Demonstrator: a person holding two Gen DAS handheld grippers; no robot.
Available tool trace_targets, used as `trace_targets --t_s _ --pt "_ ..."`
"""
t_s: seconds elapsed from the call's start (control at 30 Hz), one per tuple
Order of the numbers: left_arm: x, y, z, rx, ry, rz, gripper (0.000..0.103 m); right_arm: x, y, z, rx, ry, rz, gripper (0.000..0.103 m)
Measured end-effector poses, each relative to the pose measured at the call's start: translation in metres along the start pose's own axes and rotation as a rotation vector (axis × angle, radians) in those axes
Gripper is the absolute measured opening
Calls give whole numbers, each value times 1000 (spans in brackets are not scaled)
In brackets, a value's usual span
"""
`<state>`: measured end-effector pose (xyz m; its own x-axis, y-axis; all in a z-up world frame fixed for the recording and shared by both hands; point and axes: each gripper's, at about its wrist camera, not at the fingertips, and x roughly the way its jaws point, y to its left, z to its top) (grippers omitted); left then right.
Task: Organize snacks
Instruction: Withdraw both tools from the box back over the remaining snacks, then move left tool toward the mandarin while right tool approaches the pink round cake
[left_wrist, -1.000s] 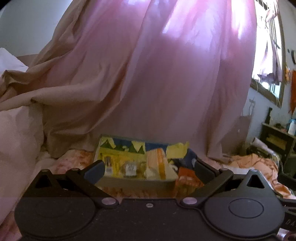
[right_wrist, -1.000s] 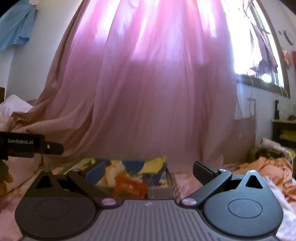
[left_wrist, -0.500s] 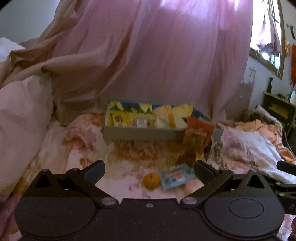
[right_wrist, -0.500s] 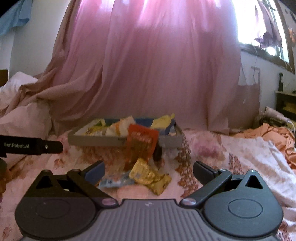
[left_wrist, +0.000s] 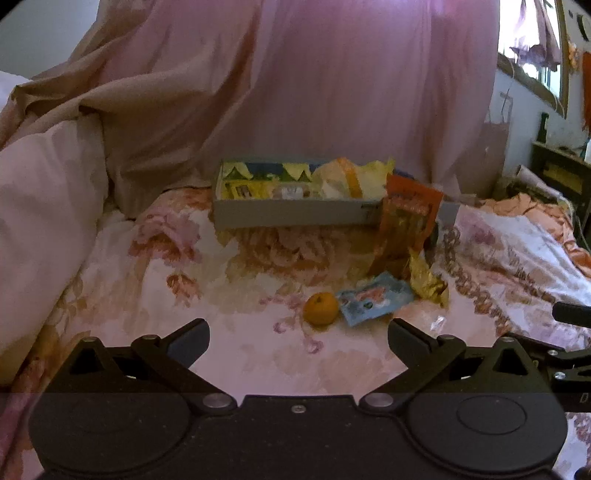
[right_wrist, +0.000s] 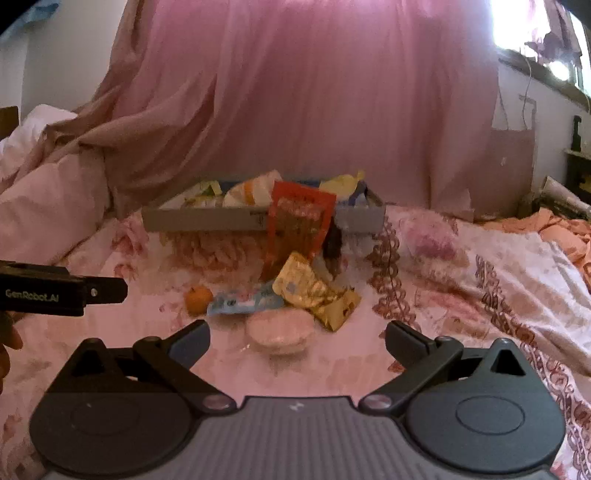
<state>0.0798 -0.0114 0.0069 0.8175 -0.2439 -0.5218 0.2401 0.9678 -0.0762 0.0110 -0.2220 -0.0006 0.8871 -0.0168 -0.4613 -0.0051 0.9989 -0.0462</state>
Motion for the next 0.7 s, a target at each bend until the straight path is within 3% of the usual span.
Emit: trace_targets --t_s 0.7 --pt "43 14 -13 4 138 11 102 37 3 -20 6 136 27 103"
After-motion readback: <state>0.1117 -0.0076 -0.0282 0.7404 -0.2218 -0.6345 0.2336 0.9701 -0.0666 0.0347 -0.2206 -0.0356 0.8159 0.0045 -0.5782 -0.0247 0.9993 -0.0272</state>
